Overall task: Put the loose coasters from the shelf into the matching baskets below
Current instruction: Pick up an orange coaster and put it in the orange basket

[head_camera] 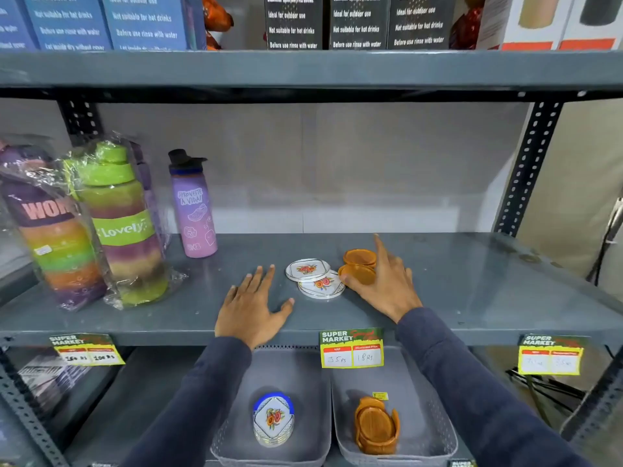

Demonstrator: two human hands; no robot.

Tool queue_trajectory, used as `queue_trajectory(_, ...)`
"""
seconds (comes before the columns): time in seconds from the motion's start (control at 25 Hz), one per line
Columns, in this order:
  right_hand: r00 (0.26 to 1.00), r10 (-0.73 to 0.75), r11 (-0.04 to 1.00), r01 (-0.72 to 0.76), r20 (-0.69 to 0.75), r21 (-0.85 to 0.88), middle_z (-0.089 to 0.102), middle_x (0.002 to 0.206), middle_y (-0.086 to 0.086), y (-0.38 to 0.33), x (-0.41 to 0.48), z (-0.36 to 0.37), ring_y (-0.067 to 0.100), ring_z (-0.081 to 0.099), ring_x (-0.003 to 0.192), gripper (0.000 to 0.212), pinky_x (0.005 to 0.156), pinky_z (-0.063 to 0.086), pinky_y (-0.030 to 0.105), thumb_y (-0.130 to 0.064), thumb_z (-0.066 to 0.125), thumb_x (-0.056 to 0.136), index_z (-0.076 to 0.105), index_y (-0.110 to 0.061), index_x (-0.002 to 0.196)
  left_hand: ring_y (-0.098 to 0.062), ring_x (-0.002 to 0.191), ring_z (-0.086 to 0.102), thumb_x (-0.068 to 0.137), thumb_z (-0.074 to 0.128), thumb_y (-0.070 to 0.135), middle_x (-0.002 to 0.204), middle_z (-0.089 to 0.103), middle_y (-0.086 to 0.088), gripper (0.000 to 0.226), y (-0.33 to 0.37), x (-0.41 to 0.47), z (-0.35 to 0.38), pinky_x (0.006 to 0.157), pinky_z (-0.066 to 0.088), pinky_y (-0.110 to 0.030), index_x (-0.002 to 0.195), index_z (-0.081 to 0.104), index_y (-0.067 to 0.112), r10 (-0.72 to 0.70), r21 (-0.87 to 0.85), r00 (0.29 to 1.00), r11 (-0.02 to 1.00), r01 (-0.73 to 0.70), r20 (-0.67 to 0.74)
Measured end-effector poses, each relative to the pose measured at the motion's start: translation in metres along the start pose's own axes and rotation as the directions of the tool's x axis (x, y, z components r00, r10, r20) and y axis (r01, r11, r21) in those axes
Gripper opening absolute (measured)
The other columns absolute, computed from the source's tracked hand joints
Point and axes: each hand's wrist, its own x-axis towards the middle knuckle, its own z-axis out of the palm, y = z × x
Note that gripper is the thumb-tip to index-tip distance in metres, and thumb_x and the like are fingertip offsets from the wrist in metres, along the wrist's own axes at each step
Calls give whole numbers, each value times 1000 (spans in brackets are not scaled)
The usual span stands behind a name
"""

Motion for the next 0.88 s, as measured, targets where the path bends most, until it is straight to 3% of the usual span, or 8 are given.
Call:
queue_trajectory(0.24, 985, 119, 992, -123, 128, 24, 50, 147, 16, 12, 12, 10, 38, 40, 140, 109, 112, 26, 52, -69, 73, 76, 12, -29, 158, -13, 148, 13, 83, 25, 73, 161, 20, 7, 80, -6, 8, 6, 119, 8, -39, 150, 29, 30, -7, 118, 999, 993, 1, 49)
queue_trajectory(0.4, 994, 100, 927, -108, 41, 360, 66, 121, 6, 5, 2, -1, 24, 57, 121, 93, 94, 44, 34, -57, 85, 72, 29, -31, 142, -13, 148, 13, 82, 24, 74, 161, 20, 8, 80, -7, 8, 6, 119, 8, -39, 149, 29, 31, -7, 129, 999, 992, 2, 39)
queue_trajectory(0.48, 987, 152, 718, -141, 45, 682, 75, 99, -7, -12, -10, -15, 6, 70, 97, 73, 83, 45, 26, -56, 85, 74, 38, -34, 126, -13, 148, 13, 82, 24, 74, 161, 20, 8, 80, -7, 8, 7, 119, 8, -39, 150, 28, 31, -11, 131, 999, 991, 6, 34)
queue_trajectory(0.56, 978, 119, 251, -197, 172, 948, 76, 103, -3, -29, -21, -34, 6, 75, 91, 58, 85, 54, 28, -52, 79, 77, 51, -26, 121, -13, 148, 12, 82, 23, 74, 161, 19, 7, 80, -8, 9, 7, 119, 8, -39, 150, 28, 31, -12, 132, 999, 991, 7, 37)
queue_trajectory(0.64, 948, -123, -206, -314, 294, 927, 70, 125, 15, -46, -36, -55, 25, 73, 102, 68, 89, 60, 34, -54, 74, 82, 59, -11, 133, -13, 148, 12, 83, 24, 74, 161, 20, 7, 80, -8, 8, 7, 119, 9, -39, 150, 28, 31, -19, 130, 999, 991, 15, 31)
queue_trajectory(0.68, 921, -243, -322, -373, 305, 870, 66, 129, 23, -54, -44, -65, 30, 69, 103, 77, 90, 59, 34, -56, 73, 82, 58, -5, 138, -12, 148, 12, 83, 25, 74, 161, 20, 8, 79, -8, 7, 8, 119, 9, -39, 149, 29, 32, -20, 131, 999, 991, 16, 27)
queue_trajectory(0.76, 864, -418, -414, -455, 280, 788, 63, 127, 27, -69, -61, -81, 31, 63, 102, 85, 92, 55, 33, -60, 73, 82, 57, 3, 137, -12, 147, 13, 83, 26, 74, 161, 21, 8, 78, -8, 7, 8, 119, 9, -38, 149, 30, 32, -19, 130, 1000, 991, 16, 16)
queue_trajectory(0.88, 836, -484, -446, -491, 259, 748, 62, 123, 27, -85, -78, -91, 31, 61, 100, 86, 92, 54, 34, -61, 71, 82, 56, 7, 133, -12, 147, 14, 83, 27, 74, 160, 21, 8, 77, -6, 7, 8, 119, 9, -38, 148, 31, 32, -10, 138, 1000, 990, 9, 10)
